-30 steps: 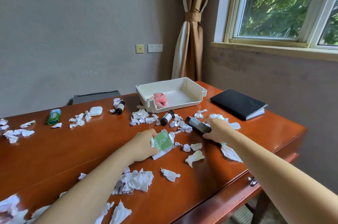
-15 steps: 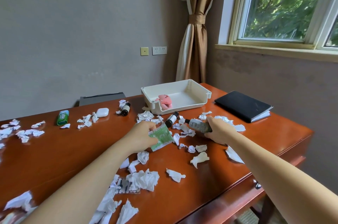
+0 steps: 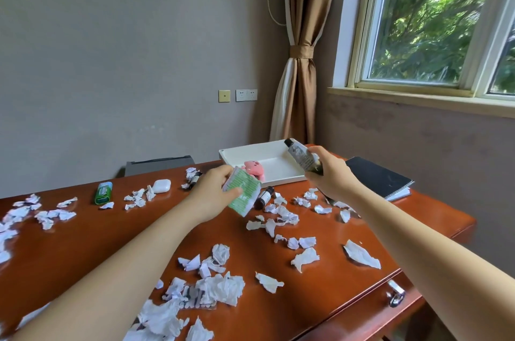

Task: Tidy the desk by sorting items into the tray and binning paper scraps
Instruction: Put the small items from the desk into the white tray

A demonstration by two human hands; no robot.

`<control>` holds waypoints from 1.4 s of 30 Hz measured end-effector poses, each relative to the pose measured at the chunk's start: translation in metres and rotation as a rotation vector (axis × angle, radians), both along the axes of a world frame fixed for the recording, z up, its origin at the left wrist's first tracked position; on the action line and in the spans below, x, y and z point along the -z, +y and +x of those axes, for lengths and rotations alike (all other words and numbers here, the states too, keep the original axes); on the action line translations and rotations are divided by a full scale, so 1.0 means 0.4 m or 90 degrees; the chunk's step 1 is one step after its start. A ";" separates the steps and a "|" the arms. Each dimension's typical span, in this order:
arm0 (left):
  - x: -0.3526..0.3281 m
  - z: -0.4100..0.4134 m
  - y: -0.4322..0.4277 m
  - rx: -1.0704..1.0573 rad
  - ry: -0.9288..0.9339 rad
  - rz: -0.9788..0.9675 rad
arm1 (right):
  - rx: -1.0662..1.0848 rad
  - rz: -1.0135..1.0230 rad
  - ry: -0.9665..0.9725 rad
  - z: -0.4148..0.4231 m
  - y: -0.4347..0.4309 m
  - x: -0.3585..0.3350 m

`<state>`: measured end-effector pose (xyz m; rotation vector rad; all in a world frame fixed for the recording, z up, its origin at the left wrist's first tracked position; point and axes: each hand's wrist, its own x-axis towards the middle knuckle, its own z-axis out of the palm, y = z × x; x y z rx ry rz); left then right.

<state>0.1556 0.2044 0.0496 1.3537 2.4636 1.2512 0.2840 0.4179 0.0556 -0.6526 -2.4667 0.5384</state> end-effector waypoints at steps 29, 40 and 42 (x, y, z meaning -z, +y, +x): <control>0.005 -0.440 0.395 -0.333 0.265 -0.186 | -0.027 -0.123 0.049 -0.435 0.212 0.056; 0.085 -0.527 0.473 -0.261 0.286 -0.378 | 0.007 -0.142 -0.056 -0.553 0.263 0.170; 0.095 -0.543 0.482 -0.244 0.282 -0.400 | 0.009 -0.146 -0.077 -0.561 0.268 0.181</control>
